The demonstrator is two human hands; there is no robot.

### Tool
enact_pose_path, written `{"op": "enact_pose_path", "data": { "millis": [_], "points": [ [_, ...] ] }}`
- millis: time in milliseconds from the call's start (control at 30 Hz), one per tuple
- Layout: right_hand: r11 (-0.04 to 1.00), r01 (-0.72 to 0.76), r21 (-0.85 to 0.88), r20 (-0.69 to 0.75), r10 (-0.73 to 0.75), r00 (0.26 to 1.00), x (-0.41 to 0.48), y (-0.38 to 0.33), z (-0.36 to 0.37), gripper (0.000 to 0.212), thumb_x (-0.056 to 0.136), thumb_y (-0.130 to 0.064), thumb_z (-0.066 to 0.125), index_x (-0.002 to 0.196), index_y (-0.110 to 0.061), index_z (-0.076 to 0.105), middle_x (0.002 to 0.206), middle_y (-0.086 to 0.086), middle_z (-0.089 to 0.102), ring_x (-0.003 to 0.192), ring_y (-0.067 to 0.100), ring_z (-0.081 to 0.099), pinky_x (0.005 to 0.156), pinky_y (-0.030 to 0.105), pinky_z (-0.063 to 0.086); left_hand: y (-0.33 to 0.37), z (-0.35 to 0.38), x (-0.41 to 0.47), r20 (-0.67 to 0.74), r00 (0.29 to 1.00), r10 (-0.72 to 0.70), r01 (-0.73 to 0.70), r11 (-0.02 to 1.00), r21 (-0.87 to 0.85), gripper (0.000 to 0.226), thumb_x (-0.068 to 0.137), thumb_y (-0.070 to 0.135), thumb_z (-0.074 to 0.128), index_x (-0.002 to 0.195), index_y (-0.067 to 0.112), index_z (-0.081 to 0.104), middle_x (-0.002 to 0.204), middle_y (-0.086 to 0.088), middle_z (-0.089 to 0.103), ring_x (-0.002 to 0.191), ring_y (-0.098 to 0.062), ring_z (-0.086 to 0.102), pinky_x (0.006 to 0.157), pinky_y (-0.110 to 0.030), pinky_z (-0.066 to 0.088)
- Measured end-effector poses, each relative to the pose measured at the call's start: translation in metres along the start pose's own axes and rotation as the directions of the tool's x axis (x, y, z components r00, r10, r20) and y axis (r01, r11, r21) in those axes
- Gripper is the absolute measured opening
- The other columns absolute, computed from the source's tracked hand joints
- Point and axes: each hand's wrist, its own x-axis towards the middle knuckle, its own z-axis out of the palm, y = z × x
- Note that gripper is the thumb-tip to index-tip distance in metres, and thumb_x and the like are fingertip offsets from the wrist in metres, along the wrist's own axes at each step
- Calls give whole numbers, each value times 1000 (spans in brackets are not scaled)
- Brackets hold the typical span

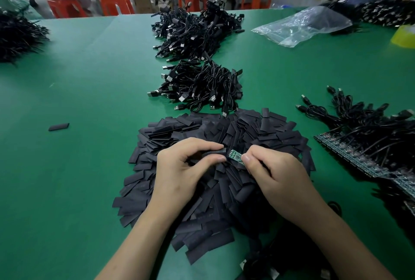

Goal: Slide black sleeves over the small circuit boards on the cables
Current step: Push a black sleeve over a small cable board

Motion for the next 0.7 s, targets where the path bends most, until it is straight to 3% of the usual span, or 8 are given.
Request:
{"op": "enact_pose_path", "data": {
  "millis": [267,467,567,700],
  "points": [
    [998,-1,61,22,-1,1000,0,1,-2,38,103,-41,44,68,-30,33,61,-2,42,56,18,42,56,40,35,1,0,0,20,999,28,-28,1000,-5,18,80,33,82,98,34,78,95,18,77,90,-7,73,81,-17,52],
    [998,13,55,102,-18,995,0,6,-4,36,100,-47,42,70,-28,42,61,-2,47,60,19,47,55,30,32,-2,-5,1,112,988,109,-121,988,100,18,82,25,82,99,18,81,97,12,75,92,-7,71,83,-18,51],
    [999,5,47,159,-13,987,0,8,-4,37,100,-49,41,69,-27,40,62,-2,47,61,18,47,58,36,34,-2,-9,1,183,972,150,-178,973,147,20,82,21,85,101,15,82,98,9,74,94,-6,70,83,-18,53],
    [995,-24,93,197,6,980,0,11,-7,42,106,-37,50,68,-26,37,63,1,44,60,17,44,60,45,37,0,-11,4,235,959,157,-189,975,120,21,79,19,86,99,14,82,96,8,75,92,-5,71,80,-16,52]
  ]
}}
